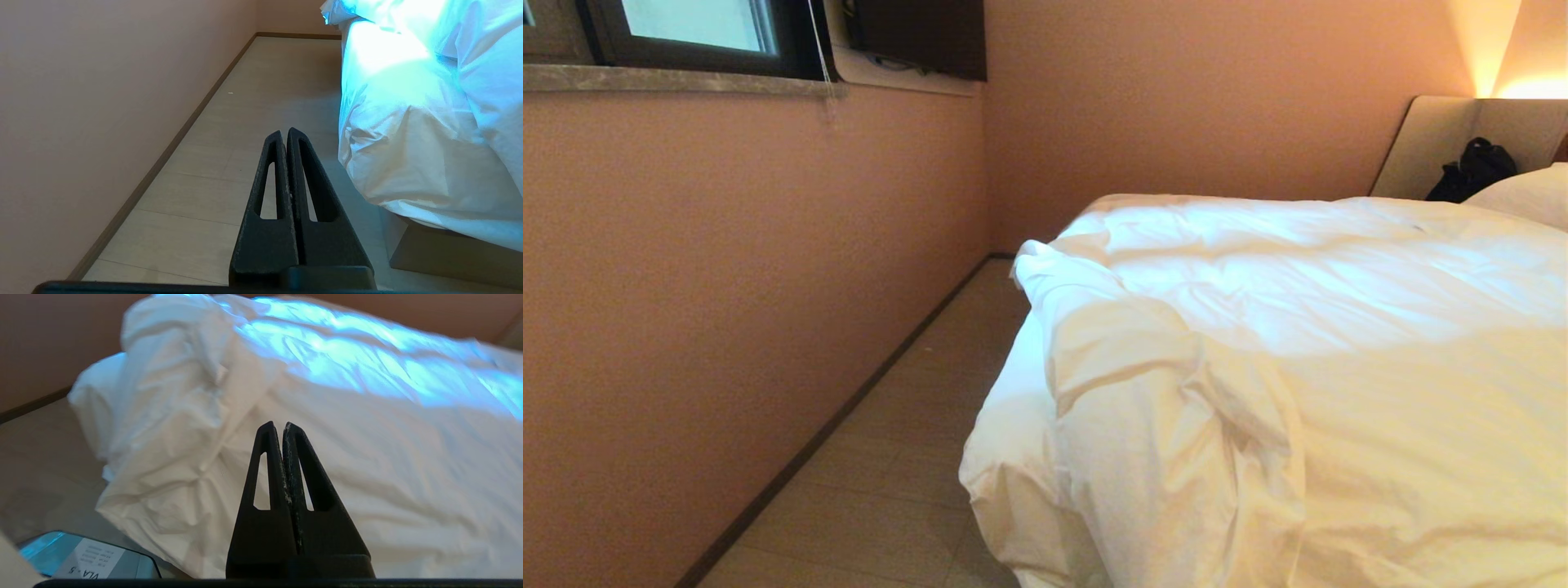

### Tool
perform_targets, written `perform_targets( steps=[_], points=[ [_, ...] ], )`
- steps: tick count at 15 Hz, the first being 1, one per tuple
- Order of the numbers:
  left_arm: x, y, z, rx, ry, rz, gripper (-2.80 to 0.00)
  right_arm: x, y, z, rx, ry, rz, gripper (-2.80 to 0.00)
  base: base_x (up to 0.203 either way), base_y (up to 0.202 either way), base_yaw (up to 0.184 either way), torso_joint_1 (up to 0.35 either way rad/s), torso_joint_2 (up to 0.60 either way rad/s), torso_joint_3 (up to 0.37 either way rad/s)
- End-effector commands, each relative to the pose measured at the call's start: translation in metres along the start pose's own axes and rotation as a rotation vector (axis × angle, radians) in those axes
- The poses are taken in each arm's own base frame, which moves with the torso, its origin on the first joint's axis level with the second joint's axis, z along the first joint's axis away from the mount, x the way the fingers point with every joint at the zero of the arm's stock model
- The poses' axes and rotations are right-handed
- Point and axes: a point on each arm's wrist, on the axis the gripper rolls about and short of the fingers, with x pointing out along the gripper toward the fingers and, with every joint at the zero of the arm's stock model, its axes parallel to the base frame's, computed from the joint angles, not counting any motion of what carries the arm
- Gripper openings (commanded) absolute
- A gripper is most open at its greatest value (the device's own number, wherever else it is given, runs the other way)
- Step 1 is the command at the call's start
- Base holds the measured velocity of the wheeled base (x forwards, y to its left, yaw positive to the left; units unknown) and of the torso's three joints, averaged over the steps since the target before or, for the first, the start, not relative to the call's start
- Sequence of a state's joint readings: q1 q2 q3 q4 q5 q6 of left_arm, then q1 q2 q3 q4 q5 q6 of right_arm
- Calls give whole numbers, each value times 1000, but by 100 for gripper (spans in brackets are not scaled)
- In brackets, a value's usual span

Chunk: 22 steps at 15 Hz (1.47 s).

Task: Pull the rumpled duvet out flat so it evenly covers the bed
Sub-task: Flatten the corners of the folded blanket

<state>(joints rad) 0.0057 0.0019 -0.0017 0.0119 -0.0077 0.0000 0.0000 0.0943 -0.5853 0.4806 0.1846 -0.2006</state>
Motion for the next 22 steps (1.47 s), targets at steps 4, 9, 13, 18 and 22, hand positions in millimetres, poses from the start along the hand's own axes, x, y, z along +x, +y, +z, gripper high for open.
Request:
perform_targets(
  steps=[4, 9, 13, 18, 22],
  points=[
    [0, 0, 0, 0, 0, 0, -280, 3, -3, 27, -26, -30, 144, -280, 0, 0, 0, 0, 0, 0],
    [0, 0, 0, 0, 0, 2, -280, 10, -4, 22, -15, 8, 174, -280, 0, 0, 0, 0, 0, 0],
    [0, 0, 0, 0, 0, 0, -280, 7, 6, -12, -77, 9, 261, -280, 0, 0, 0, 0, 0, 0],
    [0, 0, 0, 0, 0, 0, -280, -6, 12, -34, -63, 36, 257, -280, 0, 0, 0, 0, 0, 0],
    [0, 0, 0, 0, 0, 0, -280, 17, 3, -42, -71, -22, -60, -280, 0, 0, 0, 0, 0, 0]
  ],
)
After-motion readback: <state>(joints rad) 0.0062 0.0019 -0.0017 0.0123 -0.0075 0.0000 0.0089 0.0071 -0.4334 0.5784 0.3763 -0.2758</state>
